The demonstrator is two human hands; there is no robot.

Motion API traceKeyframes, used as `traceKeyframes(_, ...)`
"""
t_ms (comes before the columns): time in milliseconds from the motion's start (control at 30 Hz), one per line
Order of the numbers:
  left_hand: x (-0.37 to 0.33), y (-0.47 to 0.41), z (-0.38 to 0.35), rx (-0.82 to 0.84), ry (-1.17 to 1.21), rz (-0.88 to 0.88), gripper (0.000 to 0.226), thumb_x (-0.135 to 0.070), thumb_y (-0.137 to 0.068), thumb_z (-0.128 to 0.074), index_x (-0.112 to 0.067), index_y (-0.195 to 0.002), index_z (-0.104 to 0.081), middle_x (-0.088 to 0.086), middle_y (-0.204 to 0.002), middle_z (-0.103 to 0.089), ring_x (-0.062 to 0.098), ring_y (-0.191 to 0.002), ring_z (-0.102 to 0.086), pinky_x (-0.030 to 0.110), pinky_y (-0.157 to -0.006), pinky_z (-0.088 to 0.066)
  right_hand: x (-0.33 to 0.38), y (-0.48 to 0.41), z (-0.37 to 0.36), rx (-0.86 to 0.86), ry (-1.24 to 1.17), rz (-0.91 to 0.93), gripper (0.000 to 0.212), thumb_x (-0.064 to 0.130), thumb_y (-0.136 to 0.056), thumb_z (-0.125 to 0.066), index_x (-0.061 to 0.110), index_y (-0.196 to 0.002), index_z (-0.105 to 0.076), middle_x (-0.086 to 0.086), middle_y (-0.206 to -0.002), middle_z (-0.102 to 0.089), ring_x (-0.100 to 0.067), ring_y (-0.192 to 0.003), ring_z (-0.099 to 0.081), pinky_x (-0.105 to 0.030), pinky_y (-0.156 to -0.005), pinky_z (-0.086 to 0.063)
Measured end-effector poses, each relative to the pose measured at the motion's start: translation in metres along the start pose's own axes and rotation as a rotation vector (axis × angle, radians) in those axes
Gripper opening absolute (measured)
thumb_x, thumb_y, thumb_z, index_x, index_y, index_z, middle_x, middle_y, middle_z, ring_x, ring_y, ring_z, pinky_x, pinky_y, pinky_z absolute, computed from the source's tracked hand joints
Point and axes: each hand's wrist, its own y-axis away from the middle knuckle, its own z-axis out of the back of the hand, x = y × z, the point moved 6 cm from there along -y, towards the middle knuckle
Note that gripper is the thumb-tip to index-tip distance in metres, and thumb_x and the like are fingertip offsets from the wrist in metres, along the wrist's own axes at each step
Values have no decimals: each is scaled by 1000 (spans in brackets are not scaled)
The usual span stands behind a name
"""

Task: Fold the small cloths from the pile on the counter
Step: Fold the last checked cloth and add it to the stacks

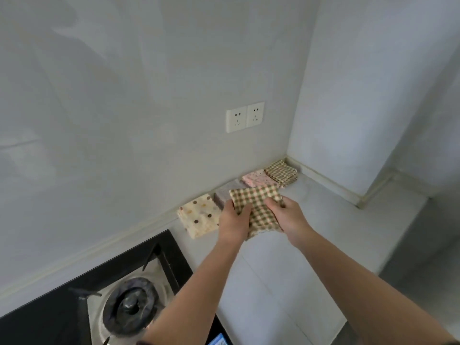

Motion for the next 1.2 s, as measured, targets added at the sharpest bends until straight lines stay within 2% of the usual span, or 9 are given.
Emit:
traceKeyframes(167,0,-58,-73,15,-85,32,19,-29,-96,-56,-16,-109,-50,-2,-99,-61,18,-92,-61,30,-81,-51,-12,-79,54,9,77,-2,17,30,-90,-67,14,-96,-68,-8,-94,-73,-17,-78,-69,-26,-62,-53)
traceKeyframes(333,23,-138,-166,144,-104,208,31,-21,-93,-58,-8,-121,-55,3,-116,-64,21,-102,-62,37,-90,-52,-37,-191,123,119,171,-108,19,28,-92,-64,15,-106,-66,-5,-104,-72,-21,-95,-69,-36,-83,-56)
traceKeyframes(467,34,-198,-230,77,-62,300,31,-15,-92,-59,-4,-121,-60,8,-117,-65,24,-102,-62,36,-91,-52,-57,-279,168,118,257,-137,16,25,-94,-62,12,-102,-67,-8,-104,-71,-25,-95,-68,-42,-87,-56)
traceKeyframes(633,47,-279,-272,-41,-256,312,27,-25,-94,-58,-7,-113,-60,11,-110,-65,27,-100,-60,37,-87,-50,-60,-377,175,78,429,-13,20,22,-95,-58,5,-86,-61,-5,-78,-62,-14,-68,-56,-20,-53,-43)
traceKeyframes(733,52,-318,-272,-142,-383,293,33,-28,-95,-56,-2,-115,-59,14,-109,-64,29,-100,-59,31,-77,-42,-56,-424,155,79,530,131,18,22,-96,-56,7,-91,-62,0,-78,-59,-10,-68,-52,-12,-48,-37)
traceKeyframes(900,74,-362,-262,-188,-518,326,32,-28,-95,-56,-2,-112,-60,13,-105,-67,27,-94,-62,30,-75,-47,-74,-478,116,121,703,278,14,24,-97,-57,14,-87,-54,8,-73,-51,-14,-72,-51,-22,-61,-37)
traceKeyframes(1033,83,-366,-253,-207,-518,342,36,-31,-90,-64,-3,-110,-52,9,-99,-63,27,-91,-60,34,-75,-49,-88,-491,103,102,868,311,24,28,-95,-57,17,-116,-57,0,-106,-65,-21,-100,-61,-38,-84,-51)
traceKeyframes(1133,65,-346,-234,-249,-652,106,21,-28,-92,-61,-12,-91,-48,2,-78,-57,24,-74,-53,31,-62,-36,-71,-474,98,-24,997,605,37,19,-90,-60,16,-126,-55,-6,-124,-59,-28,-117,-55,-44,-98,-46)
traceKeyframes(1200,57,-323,-214,-319,-788,-117,16,-25,-90,-58,-15,-83,-48,-1,-72,-54,26,-68,-55,31,-58,-37,-64,-457,89,6,1008,805,39,18,-89,-59,15,-128,-57,-9,-132,-56,-31,-125,-50,-50,-103,-43)
